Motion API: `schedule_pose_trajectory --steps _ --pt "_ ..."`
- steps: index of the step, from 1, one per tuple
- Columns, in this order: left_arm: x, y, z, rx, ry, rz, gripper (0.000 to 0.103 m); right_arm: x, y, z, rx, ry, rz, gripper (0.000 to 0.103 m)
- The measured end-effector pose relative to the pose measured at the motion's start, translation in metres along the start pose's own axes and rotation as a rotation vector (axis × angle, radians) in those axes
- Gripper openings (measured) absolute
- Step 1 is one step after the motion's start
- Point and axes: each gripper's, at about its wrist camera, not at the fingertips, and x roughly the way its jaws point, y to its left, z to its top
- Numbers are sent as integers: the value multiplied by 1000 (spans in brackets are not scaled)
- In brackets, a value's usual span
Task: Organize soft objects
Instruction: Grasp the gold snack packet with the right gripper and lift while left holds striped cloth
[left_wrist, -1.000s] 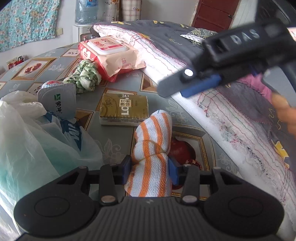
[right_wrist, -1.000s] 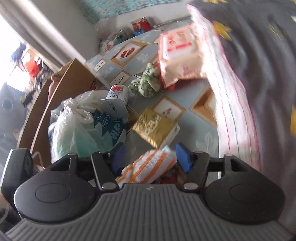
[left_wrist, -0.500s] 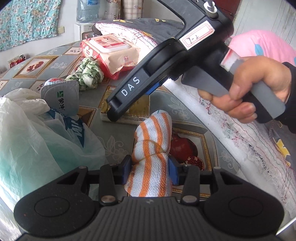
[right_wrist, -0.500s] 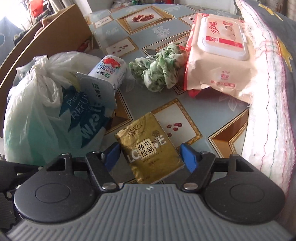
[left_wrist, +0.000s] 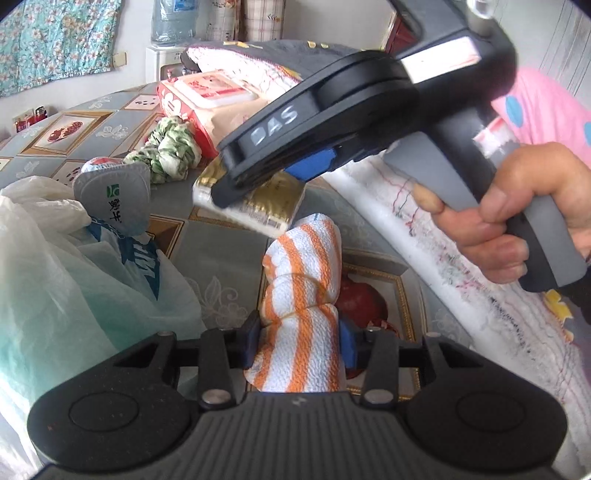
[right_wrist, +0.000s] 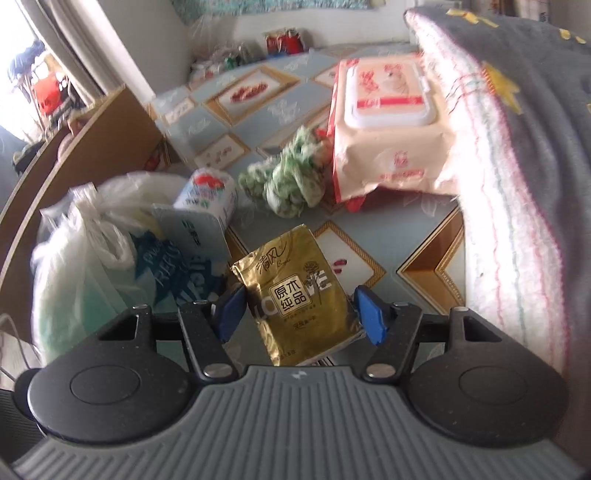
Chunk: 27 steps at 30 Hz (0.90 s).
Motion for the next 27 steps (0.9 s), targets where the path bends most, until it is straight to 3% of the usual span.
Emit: schedule_pose_trajectory --steps 7,16,27 --pt "-35 -5 2 -15 -97 -11 42 -57 1 3 90 -119 50 64" --pt "-96 0 4 -59 -229 -25 42 -122 43 15 75 -274 148 64" --pt "-184 46 -6 -146 -381 109 42 -154 122 42 32 -353 357 64"
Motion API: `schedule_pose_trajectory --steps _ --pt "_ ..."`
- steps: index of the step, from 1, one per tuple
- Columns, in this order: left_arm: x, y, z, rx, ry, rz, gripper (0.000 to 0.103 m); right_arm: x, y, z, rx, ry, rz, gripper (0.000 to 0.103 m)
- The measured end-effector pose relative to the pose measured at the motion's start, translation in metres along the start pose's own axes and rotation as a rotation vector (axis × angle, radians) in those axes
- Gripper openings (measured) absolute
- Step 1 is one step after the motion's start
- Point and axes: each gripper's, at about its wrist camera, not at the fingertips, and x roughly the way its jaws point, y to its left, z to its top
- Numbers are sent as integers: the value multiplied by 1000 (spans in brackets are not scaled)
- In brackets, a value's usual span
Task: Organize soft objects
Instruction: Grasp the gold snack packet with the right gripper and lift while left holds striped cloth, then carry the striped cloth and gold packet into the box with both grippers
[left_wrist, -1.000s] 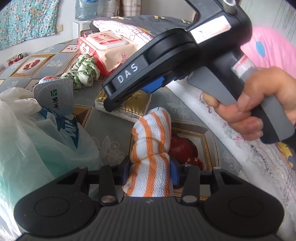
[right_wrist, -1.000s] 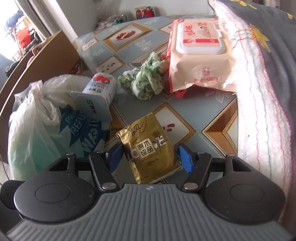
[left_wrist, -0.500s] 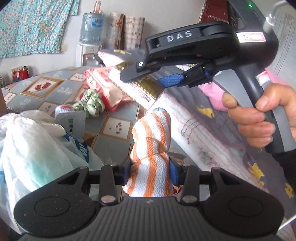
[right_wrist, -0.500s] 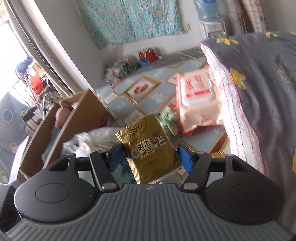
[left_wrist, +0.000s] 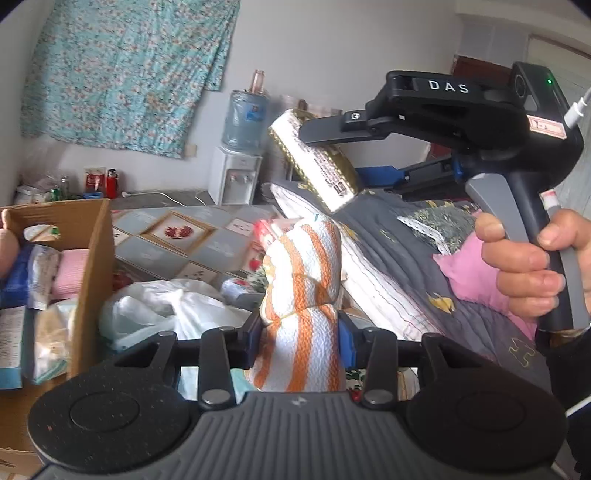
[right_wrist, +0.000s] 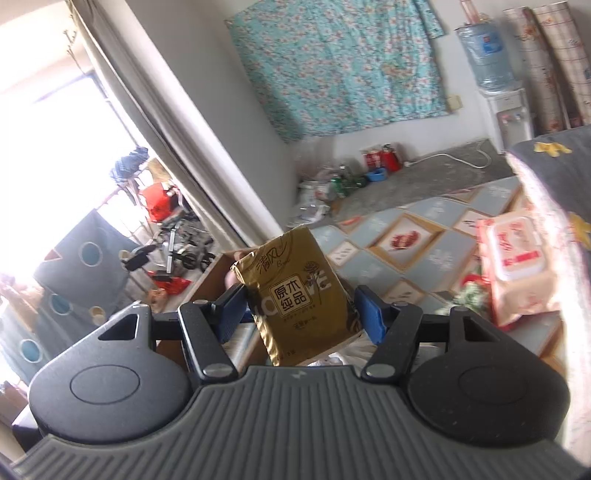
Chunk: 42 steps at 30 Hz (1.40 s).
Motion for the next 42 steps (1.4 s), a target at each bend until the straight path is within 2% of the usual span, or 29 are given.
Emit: schedule_pose_trajectory --steps 8,14,19,21,24,28,34,42 --pt "-43 44 11 -59 -69 117 42 41 57 14 -2 36 131 64" --pt "-76 80 17 -107 -114 205 42 87 98 17 1 99 190 64" --pt "-110 116 18 -154 -144 327 42 135 119 17 49 175 231 64" --pt "-122 133 18 -174 -140 401 42 156 126 13 53 215 236 64" --pt "-132 159 15 -193 -107 488 42 188 137 2 63 292 234 64" --pt "-125 197 11 -215 -18 568 42 230 148 -20 72 405 213 64" --pt "-97 242 5 -227 116 618 42 285 158 -58 95 556 162 64" --pt "-82 260 -10 -197 245 663 43 342 167 -96 147 749 124 64"
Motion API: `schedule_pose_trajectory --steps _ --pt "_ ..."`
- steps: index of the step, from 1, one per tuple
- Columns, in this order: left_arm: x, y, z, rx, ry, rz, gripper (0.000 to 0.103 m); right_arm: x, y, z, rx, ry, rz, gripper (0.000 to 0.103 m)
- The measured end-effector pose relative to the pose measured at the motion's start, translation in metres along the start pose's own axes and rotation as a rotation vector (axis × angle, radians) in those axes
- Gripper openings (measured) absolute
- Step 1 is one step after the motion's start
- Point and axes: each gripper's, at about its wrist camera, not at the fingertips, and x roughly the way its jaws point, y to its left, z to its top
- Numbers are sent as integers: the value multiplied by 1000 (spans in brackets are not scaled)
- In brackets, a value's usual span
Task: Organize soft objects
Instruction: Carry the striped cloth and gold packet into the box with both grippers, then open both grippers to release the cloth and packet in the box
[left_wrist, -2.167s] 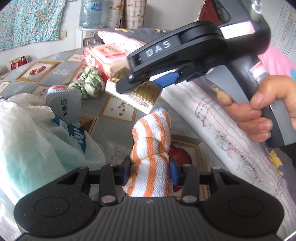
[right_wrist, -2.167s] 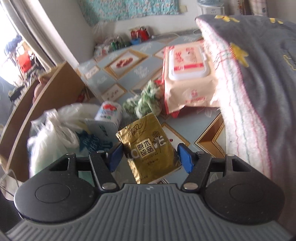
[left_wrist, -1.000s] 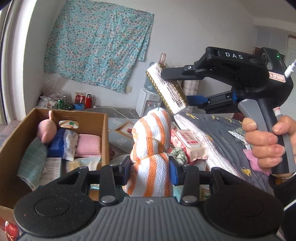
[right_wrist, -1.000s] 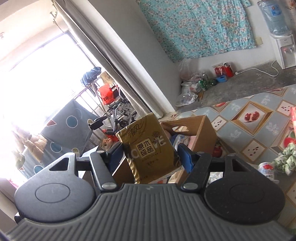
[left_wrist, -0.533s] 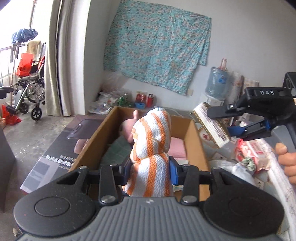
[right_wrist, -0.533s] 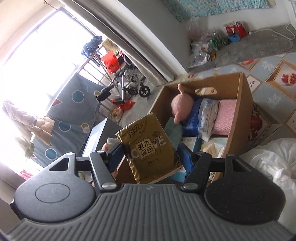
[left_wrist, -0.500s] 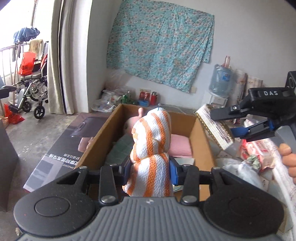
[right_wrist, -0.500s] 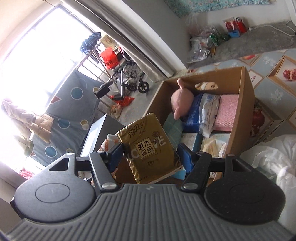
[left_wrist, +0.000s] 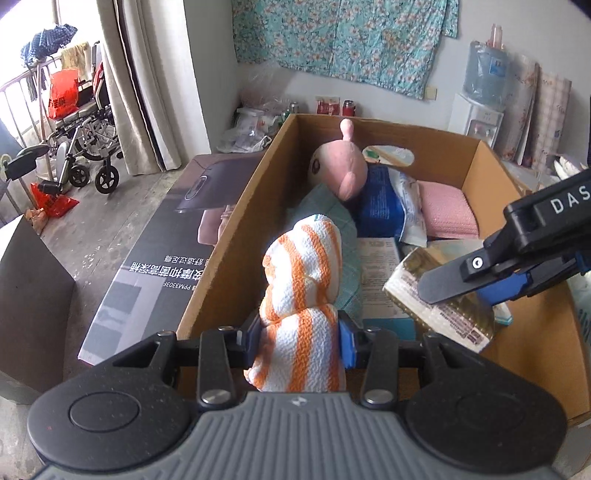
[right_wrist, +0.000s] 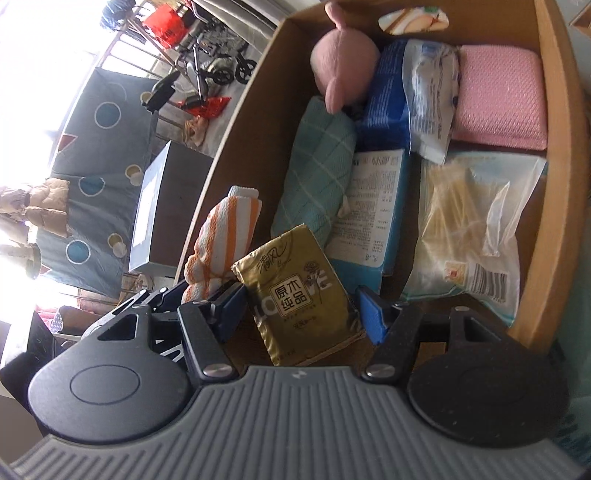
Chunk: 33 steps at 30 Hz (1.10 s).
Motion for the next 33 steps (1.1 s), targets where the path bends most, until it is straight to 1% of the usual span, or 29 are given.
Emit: schedule_pose_trajectory --steps 2,6,8,12,14,18,22,28,31,33 --pt "8 4 -1 21 22 13 43 14 -4 1 30 46 -8 64" --pt "16 9 -2 56 63 7 44 43 -5 -5 68 123 -22 65" --pt "20 12 -3 70 74 9 46 54 -4 -9 84 141 -30 65" --pt "19 16 -3 83 74 8 47 72 -8 -12 133 172 -43 66" --pt "18 18 -3 84 69 7 53 81 -10 -16 156 183 -54 67" --pt "15 22 -4 74 59 -9 53 92 -10 -21 168 190 -59 66" --pt "11 24 -4 62 44 -16 53 96 -6 -21 167 166 -85 66" --pt "4 27 -3 45 16 -30 55 84 -4 -22 170 122 -67 67" --pt "-1 26 -4 42 -6 -39 60 73 1 -23 157 90 -47 67" --pt "-8 25 -4 35 -34 -53 65 63 5 -25 131 52 -33 68"
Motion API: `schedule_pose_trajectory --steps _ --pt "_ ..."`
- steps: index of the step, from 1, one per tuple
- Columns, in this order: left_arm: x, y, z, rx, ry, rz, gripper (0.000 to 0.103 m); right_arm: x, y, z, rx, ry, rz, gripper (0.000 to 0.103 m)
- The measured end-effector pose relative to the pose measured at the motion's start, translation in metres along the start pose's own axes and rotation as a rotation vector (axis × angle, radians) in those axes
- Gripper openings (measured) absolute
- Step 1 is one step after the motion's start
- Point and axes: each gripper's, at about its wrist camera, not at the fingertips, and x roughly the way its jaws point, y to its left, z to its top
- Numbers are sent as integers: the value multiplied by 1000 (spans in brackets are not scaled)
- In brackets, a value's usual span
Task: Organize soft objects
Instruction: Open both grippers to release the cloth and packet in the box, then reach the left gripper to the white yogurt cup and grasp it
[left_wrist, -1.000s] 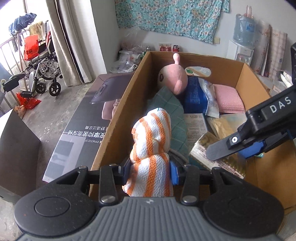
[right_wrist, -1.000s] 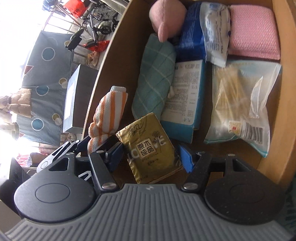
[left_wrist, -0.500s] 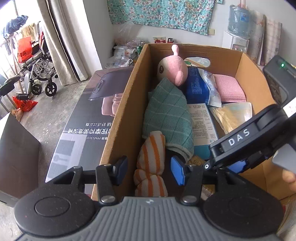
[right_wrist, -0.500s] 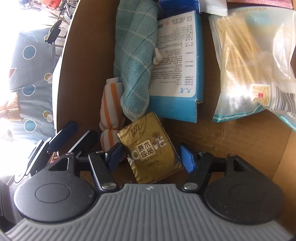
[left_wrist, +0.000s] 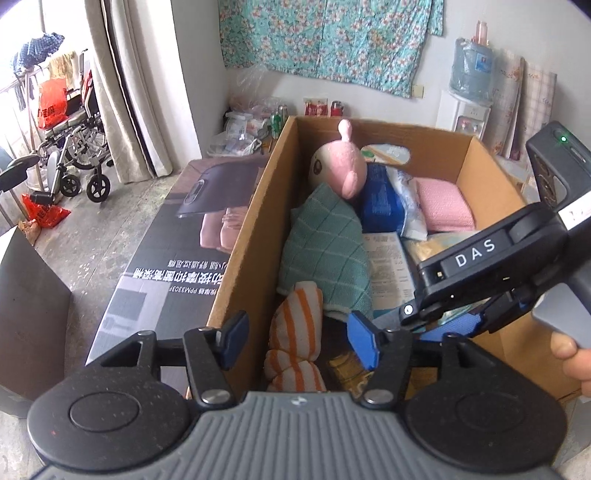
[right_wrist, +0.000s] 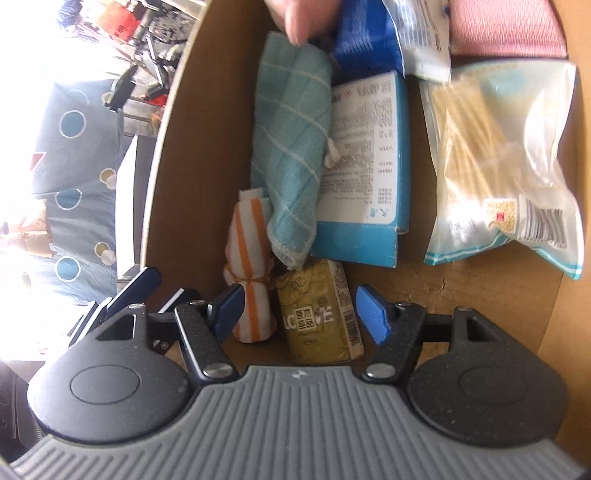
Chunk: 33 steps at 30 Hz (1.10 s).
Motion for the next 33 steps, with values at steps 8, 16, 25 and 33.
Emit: schedule_pose_trajectory --steps 8,16,25,33 --pt "-29 -17 3 -51 -121 -87 82 -73 -9 -19 -81 -176 83 74" --pt "-48 -70 10 -10 -238 -202 86 -164 -44 -49 -129 -388 99 75" --pt "-40 -161 18 93 -266 -377 86 -269 -138 -80 -94 -631 7 75" --pt "0 -270 24 256 -240 -490 85 -280 -245 -95 33 -758 -103 74"
